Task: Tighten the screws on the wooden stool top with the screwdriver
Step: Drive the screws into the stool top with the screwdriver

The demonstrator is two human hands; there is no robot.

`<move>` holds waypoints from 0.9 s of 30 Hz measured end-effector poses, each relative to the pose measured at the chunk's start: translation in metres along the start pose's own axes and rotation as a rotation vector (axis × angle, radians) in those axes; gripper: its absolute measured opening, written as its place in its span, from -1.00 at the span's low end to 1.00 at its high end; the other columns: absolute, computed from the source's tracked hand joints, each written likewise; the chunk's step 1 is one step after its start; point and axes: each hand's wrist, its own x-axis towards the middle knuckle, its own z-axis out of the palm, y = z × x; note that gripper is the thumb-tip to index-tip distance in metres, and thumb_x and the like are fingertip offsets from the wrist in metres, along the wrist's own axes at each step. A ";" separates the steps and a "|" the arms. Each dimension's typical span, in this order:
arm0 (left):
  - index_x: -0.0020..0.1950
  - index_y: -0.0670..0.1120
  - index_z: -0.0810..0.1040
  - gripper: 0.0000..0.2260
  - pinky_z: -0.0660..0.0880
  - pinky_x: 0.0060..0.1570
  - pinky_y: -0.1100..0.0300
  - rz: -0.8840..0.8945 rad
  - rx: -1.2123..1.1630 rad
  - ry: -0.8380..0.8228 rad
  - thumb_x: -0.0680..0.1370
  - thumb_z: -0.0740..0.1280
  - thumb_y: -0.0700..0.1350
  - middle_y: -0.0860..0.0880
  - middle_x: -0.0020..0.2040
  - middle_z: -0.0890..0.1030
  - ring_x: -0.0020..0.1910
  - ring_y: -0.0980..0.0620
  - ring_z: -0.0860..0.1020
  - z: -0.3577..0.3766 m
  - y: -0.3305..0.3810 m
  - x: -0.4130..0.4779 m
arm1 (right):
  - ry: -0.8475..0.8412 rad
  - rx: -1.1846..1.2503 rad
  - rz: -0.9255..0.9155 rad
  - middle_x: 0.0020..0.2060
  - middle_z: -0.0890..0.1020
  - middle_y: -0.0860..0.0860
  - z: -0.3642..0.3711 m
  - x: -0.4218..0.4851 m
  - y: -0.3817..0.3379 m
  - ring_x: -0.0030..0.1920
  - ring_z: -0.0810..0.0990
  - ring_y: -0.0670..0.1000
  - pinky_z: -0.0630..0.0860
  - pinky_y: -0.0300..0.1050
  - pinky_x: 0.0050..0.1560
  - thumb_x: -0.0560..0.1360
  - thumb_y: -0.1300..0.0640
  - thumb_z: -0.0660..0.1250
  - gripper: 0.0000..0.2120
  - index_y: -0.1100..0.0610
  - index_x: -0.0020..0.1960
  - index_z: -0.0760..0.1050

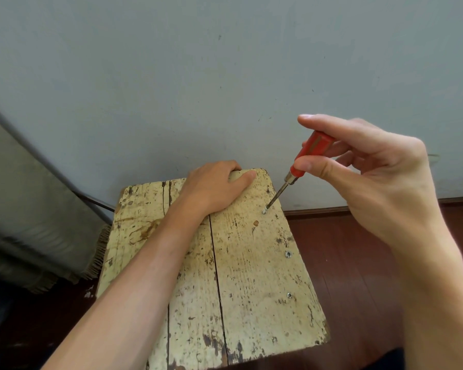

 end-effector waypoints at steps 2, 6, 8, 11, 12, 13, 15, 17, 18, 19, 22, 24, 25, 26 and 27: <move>0.25 0.14 0.58 -0.48 0.50 0.20 -0.10 0.000 -0.004 -0.001 0.58 0.08 0.44 0.16 0.05 0.62 0.03 0.03 0.55 0.000 0.000 0.000 | -0.020 0.000 0.001 0.05 0.75 -0.03 -0.002 -0.001 -0.001 0.07 0.75 0.09 0.54 0.17 -0.09 0.52 0.11 0.60 -0.56 -0.13 0.35 0.65; 0.25 0.14 0.58 -0.48 0.50 0.19 -0.08 0.001 0.001 -0.001 0.58 0.08 0.44 0.16 0.08 0.63 0.05 0.03 0.57 0.000 0.000 0.000 | -0.145 0.078 0.028 0.27 0.72 -0.07 -0.011 -0.003 -0.001 0.29 0.71 0.08 0.66 0.16 0.22 0.60 0.19 0.47 -0.50 -0.05 0.51 0.54; 0.26 0.14 0.58 -0.48 0.50 0.17 -0.07 -0.001 0.006 -0.001 0.58 0.08 0.45 0.15 0.09 0.64 0.07 0.01 0.58 0.000 0.000 0.000 | -0.173 0.132 0.046 0.31 0.71 -0.08 -0.014 -0.004 -0.002 0.31 0.71 0.04 0.63 0.01 0.34 0.62 0.26 0.41 -0.51 0.02 0.53 0.51; 0.25 0.15 0.58 -0.48 0.48 0.08 0.00 -0.001 0.008 0.005 0.58 0.08 0.45 0.17 0.05 0.62 0.03 0.04 0.55 0.002 -0.001 0.001 | -0.172 0.159 0.047 0.24 0.74 -0.03 -0.013 -0.003 -0.001 0.26 0.74 0.06 0.62 -0.03 0.35 0.62 0.28 0.40 -0.53 0.04 0.50 0.54; 0.24 0.15 0.58 -0.48 0.46 0.05 0.01 0.000 0.008 0.007 0.57 0.08 0.45 0.18 0.03 0.60 0.01 0.05 0.54 0.002 -0.001 0.001 | -0.170 0.158 0.037 0.21 0.75 -0.02 -0.012 -0.003 -0.001 0.24 0.75 0.08 0.63 0.02 0.33 0.62 0.28 0.41 -0.55 0.03 0.48 0.56; 0.24 0.16 0.59 -0.48 0.46 0.05 0.01 0.002 0.006 0.009 0.57 0.08 0.46 0.19 0.01 0.59 0.00 0.06 0.53 0.002 -0.001 0.002 | -0.166 0.151 0.025 0.17 0.75 -0.01 -0.012 -0.002 0.000 0.21 0.76 0.10 0.65 0.07 0.31 0.62 0.27 0.43 -0.56 0.02 0.47 0.57; 0.22 0.16 0.59 -0.48 0.48 0.07 0.00 0.003 -0.002 0.008 0.57 0.08 0.45 0.20 -0.01 0.57 0.01 0.05 0.54 0.002 -0.002 0.002 | -0.141 0.129 0.005 0.10 0.76 -0.02 -0.009 -0.001 0.001 0.15 0.77 0.11 0.67 0.13 0.24 0.60 0.25 0.47 -0.57 -0.02 0.43 0.60; 0.22 0.16 0.59 -0.49 0.49 0.10 -0.02 0.002 -0.006 0.006 0.57 0.08 0.45 0.20 -0.01 0.57 0.02 0.04 0.54 0.002 -0.002 0.002 | -0.100 0.107 -0.011 0.03 0.75 -0.02 -0.007 0.000 0.002 0.10 0.78 0.10 0.67 0.13 0.18 0.58 0.23 0.53 -0.56 -0.07 0.40 0.62; 0.23 0.16 0.59 -0.49 0.49 0.10 -0.02 0.004 -0.006 0.005 0.57 0.08 0.45 0.20 -0.02 0.57 0.01 0.04 0.54 0.002 -0.002 0.002 | -0.081 0.093 -0.017 0.01 0.75 -0.01 -0.006 0.000 0.002 0.08 0.77 0.09 0.67 0.14 0.15 0.57 0.22 0.54 -0.56 -0.10 0.38 0.63; 0.23 0.16 0.58 -0.48 0.49 0.10 -0.02 0.005 -0.005 0.005 0.57 0.08 0.45 0.20 -0.02 0.56 0.01 0.05 0.54 0.002 -0.002 0.002 | -0.065 0.077 -0.020 0.00 0.74 -0.01 -0.004 0.000 0.002 0.08 0.77 0.10 0.66 0.18 0.14 0.56 0.19 0.56 -0.57 -0.14 0.36 0.64; 0.23 0.15 0.59 -0.47 0.47 0.07 0.00 0.008 0.000 0.005 0.57 0.07 0.46 0.21 -0.03 0.55 -0.01 0.06 0.53 0.002 -0.002 0.002 | -0.036 0.041 -0.011 0.02 0.74 0.02 -0.001 0.000 0.002 0.08 0.76 0.11 0.62 0.31 0.09 0.54 0.13 0.57 -0.61 -0.18 0.30 0.67; 0.23 0.16 0.59 -0.47 0.45 0.06 0.02 0.006 0.003 0.008 0.57 0.07 0.46 0.21 -0.02 0.57 0.01 0.06 0.54 0.002 -0.002 0.002 | -0.043 0.025 -0.006 0.03 0.74 0.02 -0.002 0.000 0.002 0.09 0.76 0.12 0.60 0.31 0.06 0.54 0.14 0.57 -0.60 -0.15 0.33 0.66; 0.23 0.16 0.59 -0.48 0.45 0.07 0.01 0.007 0.004 0.010 0.57 0.07 0.46 0.20 0.00 0.59 0.03 0.05 0.55 0.002 -0.002 0.002 | -0.062 0.019 -0.004 0.05 0.73 0.01 -0.004 -0.001 0.001 0.12 0.75 0.12 0.60 0.31 0.05 0.55 0.15 0.56 -0.59 -0.12 0.36 0.65; 0.23 0.16 0.59 -0.48 0.46 0.07 0.01 0.008 0.004 0.012 0.57 0.07 0.45 0.18 0.02 0.61 0.04 0.04 0.56 0.002 -0.002 0.002 | -0.094 0.019 0.000 0.08 0.74 -0.01 -0.007 -0.001 0.001 0.17 0.74 0.12 0.60 0.30 0.06 0.57 0.16 0.54 -0.56 -0.10 0.41 0.62; 0.23 0.16 0.59 -0.48 0.46 0.07 0.01 0.009 0.002 0.013 0.57 0.08 0.45 0.17 0.05 0.63 0.04 0.04 0.56 0.002 -0.003 0.002 | -0.132 0.032 0.010 0.12 0.74 -0.03 -0.009 -0.002 0.000 0.23 0.72 0.11 0.62 0.28 0.11 0.59 0.17 0.51 -0.53 -0.07 0.47 0.59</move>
